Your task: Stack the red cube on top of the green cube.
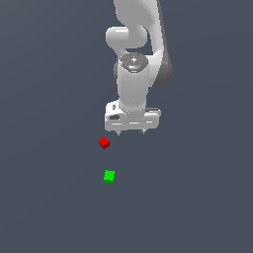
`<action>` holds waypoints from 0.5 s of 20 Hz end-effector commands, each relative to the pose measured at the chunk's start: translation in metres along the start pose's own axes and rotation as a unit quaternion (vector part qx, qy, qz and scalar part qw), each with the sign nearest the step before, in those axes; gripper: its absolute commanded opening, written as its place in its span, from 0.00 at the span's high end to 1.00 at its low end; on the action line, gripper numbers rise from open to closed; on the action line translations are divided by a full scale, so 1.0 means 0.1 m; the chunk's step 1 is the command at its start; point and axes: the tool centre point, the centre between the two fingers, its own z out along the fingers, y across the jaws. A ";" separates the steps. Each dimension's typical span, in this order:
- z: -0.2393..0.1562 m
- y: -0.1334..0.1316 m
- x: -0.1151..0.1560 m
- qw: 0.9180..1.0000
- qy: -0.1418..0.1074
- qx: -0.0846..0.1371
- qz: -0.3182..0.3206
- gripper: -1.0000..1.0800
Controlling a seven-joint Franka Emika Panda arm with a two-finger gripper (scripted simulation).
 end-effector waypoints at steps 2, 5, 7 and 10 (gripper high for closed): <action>0.05 0.06 -0.05 1.000 0.000 0.000 -0.016 0.04; 0.12 0.12 -0.11 0.999 -0.001 0.000 -0.034 0.04; 0.17 0.17 -0.15 0.999 -0.001 0.000 -0.049 0.04; 0.25 0.27 -0.22 0.997 -0.002 0.000 -0.075 0.04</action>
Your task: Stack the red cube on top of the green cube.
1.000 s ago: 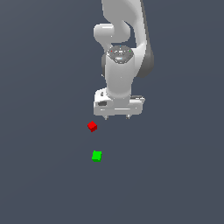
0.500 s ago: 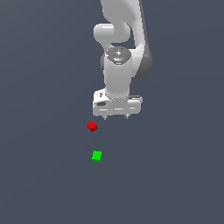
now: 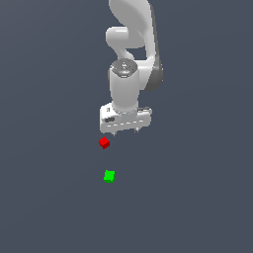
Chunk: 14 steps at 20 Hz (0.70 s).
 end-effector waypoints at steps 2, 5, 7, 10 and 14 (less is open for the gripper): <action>0.11 0.11 -0.10 0.999 -0.001 0.000 -0.032 0.04; 0.20 0.22 -0.18 0.998 -0.001 0.000 -0.061 0.04; 0.27 0.29 -0.23 0.997 -0.002 0.000 -0.080 0.04; 0.36 0.40 -0.30 0.994 -0.002 0.000 -0.108 0.04; 0.49 0.56 -0.38 0.989 -0.003 0.000 -0.145 0.04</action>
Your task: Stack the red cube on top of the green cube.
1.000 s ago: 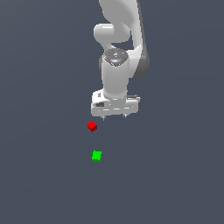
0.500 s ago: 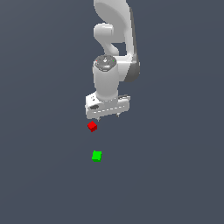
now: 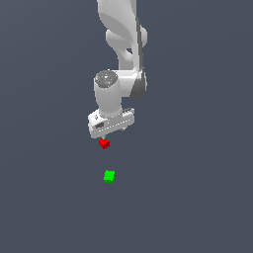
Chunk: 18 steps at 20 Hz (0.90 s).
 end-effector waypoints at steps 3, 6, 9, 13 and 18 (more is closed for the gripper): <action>0.14 0.16 -0.12 0.999 -0.001 0.000 -0.043 0.04; 0.23 0.25 -0.19 0.998 -0.001 0.000 -0.068 0.04; 0.30 0.34 -0.23 0.996 -0.002 0.000 -0.088 0.04; 0.37 0.43 -0.28 0.994 -0.002 0.000 -0.109 0.04; 0.42 0.50 -0.30 0.992 -0.003 0.000 -0.125 0.04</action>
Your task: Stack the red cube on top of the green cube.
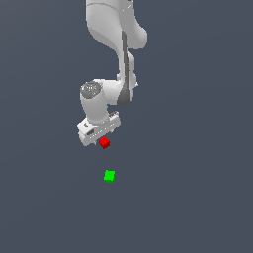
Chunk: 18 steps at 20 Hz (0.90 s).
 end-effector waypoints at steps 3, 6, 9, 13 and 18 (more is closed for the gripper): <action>0.02 0.03 -0.02 1.000 0.000 0.000 -0.008 0.04; 0.02 0.03 -0.01 1.000 0.000 0.000 -0.007 0.04; 0.01 0.02 0.00 1.000 0.000 0.000 -0.005 0.04; 0.04 0.02 0.00 1.000 0.000 0.000 -0.006 0.04; 0.22 0.02 -0.01 1.000 0.000 0.000 -0.005 0.04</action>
